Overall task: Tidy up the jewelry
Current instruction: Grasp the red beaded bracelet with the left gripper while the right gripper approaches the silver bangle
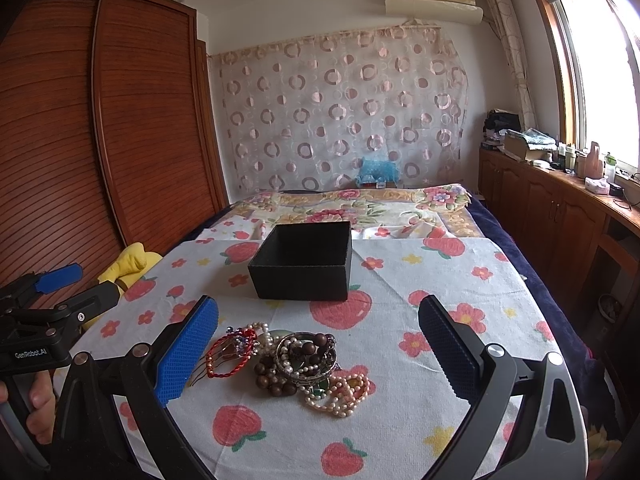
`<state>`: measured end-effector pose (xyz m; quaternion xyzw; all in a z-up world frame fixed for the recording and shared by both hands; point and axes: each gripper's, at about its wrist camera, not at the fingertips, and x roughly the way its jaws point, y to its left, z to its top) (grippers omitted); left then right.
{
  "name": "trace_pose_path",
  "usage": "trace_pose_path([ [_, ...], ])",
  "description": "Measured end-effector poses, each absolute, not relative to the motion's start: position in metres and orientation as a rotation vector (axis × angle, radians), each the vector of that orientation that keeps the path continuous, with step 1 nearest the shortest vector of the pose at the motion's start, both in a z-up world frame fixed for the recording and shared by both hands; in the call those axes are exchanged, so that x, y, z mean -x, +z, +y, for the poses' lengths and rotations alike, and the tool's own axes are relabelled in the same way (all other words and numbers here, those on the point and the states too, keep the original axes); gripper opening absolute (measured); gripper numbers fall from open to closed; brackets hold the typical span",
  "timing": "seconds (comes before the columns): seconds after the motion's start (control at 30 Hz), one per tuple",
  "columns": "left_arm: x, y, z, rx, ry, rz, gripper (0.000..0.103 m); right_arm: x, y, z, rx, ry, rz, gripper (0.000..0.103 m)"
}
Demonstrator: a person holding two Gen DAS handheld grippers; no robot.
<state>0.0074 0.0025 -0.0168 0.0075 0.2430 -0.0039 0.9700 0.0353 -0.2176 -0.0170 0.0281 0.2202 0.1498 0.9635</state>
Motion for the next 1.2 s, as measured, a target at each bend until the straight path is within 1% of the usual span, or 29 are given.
trace_pose_path([
  [0.37,-0.024,-0.048,-0.003,-0.026,-0.091,0.617,0.095,-0.049,-0.052,-0.228,-0.024,0.318,0.503,0.100],
  [0.53,-0.031,-0.065,-0.013,-0.062,-0.138,0.678,0.095,-0.052,-0.065,-0.230,0.000,0.332,0.541,0.096],
  [0.7,-0.043,-0.085,-0.024,-0.082,-0.189,0.769,0.095,-0.055,-0.077,-0.229,0.026,0.352,0.583,0.095],
  [0.9,-0.052,-0.101,-0.038,-0.143,-0.204,0.812,0.095,-0.059,-0.085,-0.229,0.038,0.351,0.609,0.095],
  [0.93,-0.053,-0.103,-0.040,-0.161,-0.201,0.811,0.095,-0.059,-0.085,-0.229,0.038,0.350,0.611,0.095],
  [1.03,-0.058,-0.106,-0.046,-0.197,-0.196,0.812,0.085,-0.060,-0.086,-0.231,0.032,0.347,0.620,0.095],
  [1.1,-0.061,-0.106,-0.051,-0.221,-0.194,0.810,0.082,-0.062,-0.087,-0.232,0.028,0.348,0.624,0.095],
  [1.2,-0.063,-0.108,-0.054,-0.239,-0.195,0.810,0.072,-0.063,-0.088,-0.230,0.042,0.358,0.636,0.095],
])
